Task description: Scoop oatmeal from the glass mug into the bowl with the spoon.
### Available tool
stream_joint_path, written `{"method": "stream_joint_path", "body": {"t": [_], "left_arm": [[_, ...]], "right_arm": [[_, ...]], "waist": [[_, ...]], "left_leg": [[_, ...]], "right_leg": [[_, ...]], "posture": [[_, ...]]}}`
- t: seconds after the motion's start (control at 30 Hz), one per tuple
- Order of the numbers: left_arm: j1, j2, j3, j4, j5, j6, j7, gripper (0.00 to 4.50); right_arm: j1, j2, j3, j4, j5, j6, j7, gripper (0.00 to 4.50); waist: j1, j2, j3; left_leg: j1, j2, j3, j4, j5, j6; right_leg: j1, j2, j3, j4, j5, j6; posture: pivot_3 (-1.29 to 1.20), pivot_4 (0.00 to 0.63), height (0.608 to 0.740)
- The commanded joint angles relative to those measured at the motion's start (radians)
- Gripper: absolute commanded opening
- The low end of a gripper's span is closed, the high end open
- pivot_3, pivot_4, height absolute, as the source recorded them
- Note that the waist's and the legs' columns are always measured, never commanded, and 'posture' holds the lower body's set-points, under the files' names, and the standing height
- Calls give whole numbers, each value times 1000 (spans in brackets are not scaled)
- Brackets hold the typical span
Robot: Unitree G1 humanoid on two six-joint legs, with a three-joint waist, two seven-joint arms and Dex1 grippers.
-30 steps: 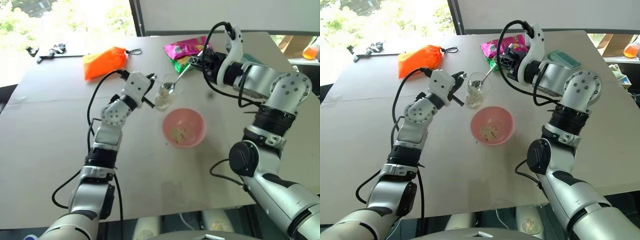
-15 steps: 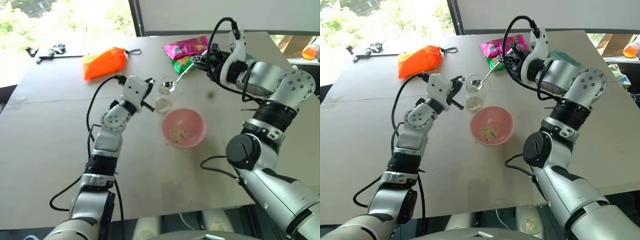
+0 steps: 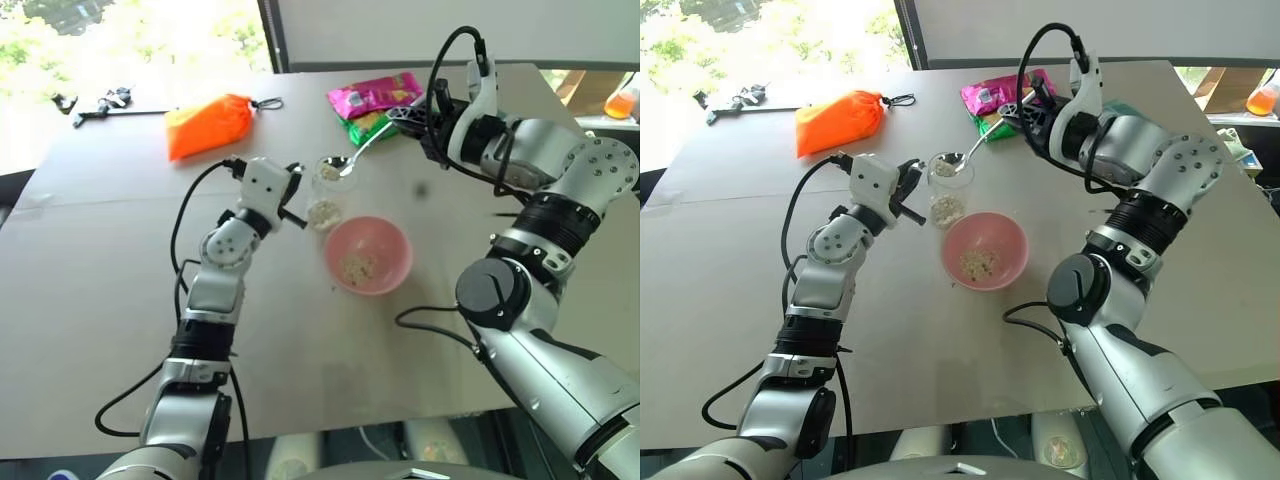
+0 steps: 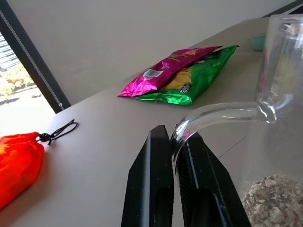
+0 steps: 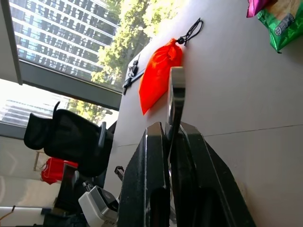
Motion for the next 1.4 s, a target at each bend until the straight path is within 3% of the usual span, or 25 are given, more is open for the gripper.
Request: {"method": "stream_joint_path", "body": {"t": [0.03, 0.37, 0.9, 1.0, 1.2, 1.4], "left_arm": [[-2, -4, 18, -63, -29, -11, 6, 27], [0, -2, 15, -68, -29, -17, 0, 27], [-16, 16, 17, -53, -25, -20, -12, 27], [-17, 20, 20, -53, -24, -19, -13, 27], [-16, 29, 21, -54, -25, -19, -13, 27], [-20, 33, 23, -50, -25, -22, -14, 27]], "right_arm": [[-19, -19, 6, -33, 57, 6, 7, 0], [11, -24, 6, -56, 177, 6, -39, 0], [211, -160, 144, -78, 658, 6, -280, 0], [273, -200, 220, -86, 809, -42, -355, 0], [449, -367, 488, -170, 1184, -276, -502, 0], [553, -477, 628, -303, 1215, -391, -433, 0]], "waist": [[0, 0, 0], [0, 0, 0], [0, 0, 0], [0, 0, 0], [1, 0, 0], [1, 0, 0]], "left_leg": [[0, 0, 0, 0, 0, 0], [0, 0, 0, 0, 0, 0], [0, 0, 2, 0, 0, 0], [0, 0, 2, 0, 0, 0], [-1, 0, 2, 1, 0, 0], [-2, 1, 2, 1, 0, 0]], "right_leg": [[0, 0, 0, 0, 0, 0], [0, 0, 0, 0, 0, 0], [0, 0, 1, -1, 0, 0], [1, 0, 2, -1, 0, 0], [1, 0, 2, -2, 0, 0], [1, 0, 2, -3, 0, 0]], "posture": [[0, 150, 740], [0, 150, 740], [0, 150, 740], [0, 150, 740], [0, 150, 740], [0, 150, 740]]}}
